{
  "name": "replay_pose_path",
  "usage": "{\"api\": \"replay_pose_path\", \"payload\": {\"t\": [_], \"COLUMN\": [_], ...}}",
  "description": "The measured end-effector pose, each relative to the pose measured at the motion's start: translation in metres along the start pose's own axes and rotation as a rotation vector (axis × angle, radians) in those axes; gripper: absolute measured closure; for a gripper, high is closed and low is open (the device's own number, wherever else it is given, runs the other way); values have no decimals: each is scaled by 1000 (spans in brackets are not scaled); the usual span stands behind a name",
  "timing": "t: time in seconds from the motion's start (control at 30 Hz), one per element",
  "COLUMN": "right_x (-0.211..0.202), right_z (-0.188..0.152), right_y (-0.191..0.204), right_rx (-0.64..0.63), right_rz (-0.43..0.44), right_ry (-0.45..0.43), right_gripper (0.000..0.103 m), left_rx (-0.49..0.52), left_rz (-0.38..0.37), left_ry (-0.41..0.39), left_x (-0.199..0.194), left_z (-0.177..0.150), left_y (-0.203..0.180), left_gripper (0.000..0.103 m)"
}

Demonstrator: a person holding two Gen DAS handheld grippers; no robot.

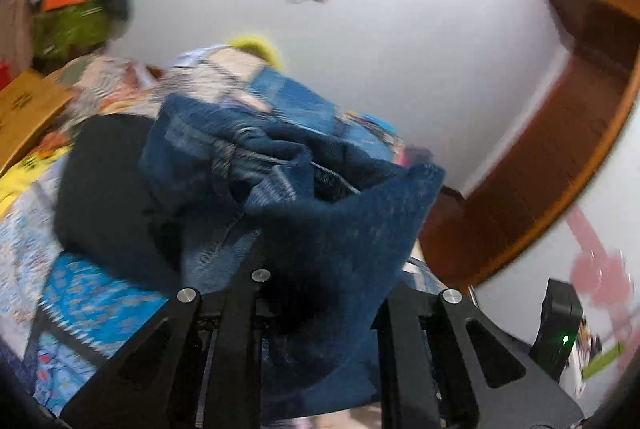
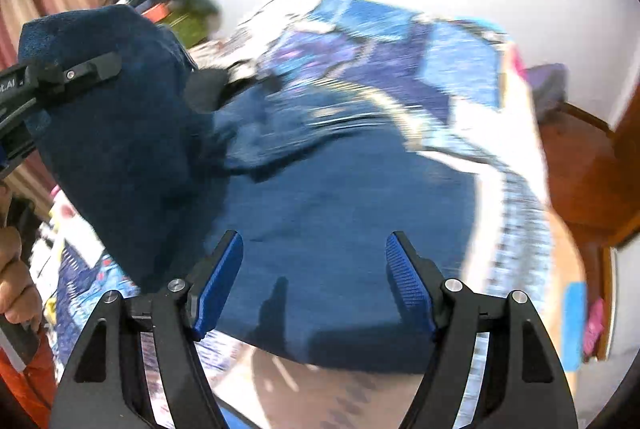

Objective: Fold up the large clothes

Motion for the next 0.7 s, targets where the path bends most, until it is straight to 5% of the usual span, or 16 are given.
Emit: {"api": "replay_pose_path", "payload": {"t": [0.17,0.3,0.43,0.57,0.7], "right_x": [-32,-44,-61,-74,-80], "right_z": [-2,-11,-17,-6,1], "right_y": [-64,-99,-117,-119,-103], "right_rx": [83,155,198,223,189], "right_rz": [-106,-135,-131,-97,-78], "right_ry": [-46,-32,-35,-81,-101], "right_gripper": [32,32,32,32,32], "left_rx": [99,186,275,362,481], "left_rz": [-108,-113,-89,-144,-122], "left_ry": [104,290,331,347,315], "left_x": [45,92,101,83,55], "left_z": [-33,-102,-139,-142,-138], "left_y": [-74,-98,-103,-122,-131], "left_gripper": [90,88,80,37,37]}}
Point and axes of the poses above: each gripper's, at about its wrist camera, not at the fingertips, and x roughly the way its jaws point, y to its left, z to its top, the point moved 10 cm from there along x, roughly the way its jaws point, and after that the axes turned 6 degrees about x, right-handed, at the moved point
